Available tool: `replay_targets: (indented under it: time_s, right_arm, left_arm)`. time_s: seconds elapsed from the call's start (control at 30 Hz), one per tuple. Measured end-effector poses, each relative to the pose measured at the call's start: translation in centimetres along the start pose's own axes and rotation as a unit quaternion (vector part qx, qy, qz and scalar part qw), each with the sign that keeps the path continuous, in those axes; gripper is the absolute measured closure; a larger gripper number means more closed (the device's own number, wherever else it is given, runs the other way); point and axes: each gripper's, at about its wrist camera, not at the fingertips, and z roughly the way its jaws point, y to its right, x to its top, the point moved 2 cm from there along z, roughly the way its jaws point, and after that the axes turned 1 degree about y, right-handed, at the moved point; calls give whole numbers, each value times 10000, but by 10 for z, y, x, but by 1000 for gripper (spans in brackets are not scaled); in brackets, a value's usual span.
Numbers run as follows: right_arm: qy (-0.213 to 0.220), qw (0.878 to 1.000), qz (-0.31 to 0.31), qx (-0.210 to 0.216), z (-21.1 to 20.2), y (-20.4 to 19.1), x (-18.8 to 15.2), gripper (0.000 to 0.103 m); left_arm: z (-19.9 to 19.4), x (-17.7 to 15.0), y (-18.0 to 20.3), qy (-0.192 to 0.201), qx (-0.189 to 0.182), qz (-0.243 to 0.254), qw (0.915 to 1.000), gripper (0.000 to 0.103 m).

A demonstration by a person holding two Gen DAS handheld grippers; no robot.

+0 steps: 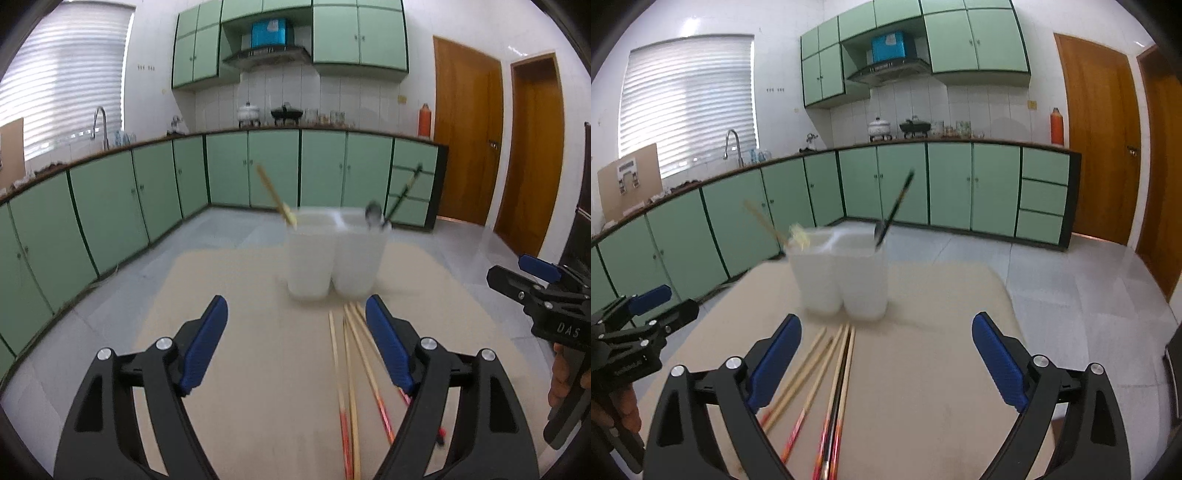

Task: Organize utensils
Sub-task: 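Move both grippers back toward the remaining chopsticks on the mat, then close right gripper on a red-patterned chopstick while left gripper closes on another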

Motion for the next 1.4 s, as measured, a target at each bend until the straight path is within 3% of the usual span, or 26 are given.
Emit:
replay_targets:
  time_s: [0.43,0.9,1.4]
  right_arm:
    - [-897,9957,-195,143,-8,-15,-92,48]
    - [-1396,9891,-472,70,-3,-29,-133,58]
    - [-1421,9881,-554,174,7,-41,-132,66]
  left_arm:
    - [-7,-87,-2,-804,88,158,9966,31]
    - [-1,-121,0,-1295,20,203,9914,33]
    - [4,-130,7,-1497,-100,208,9885,33]
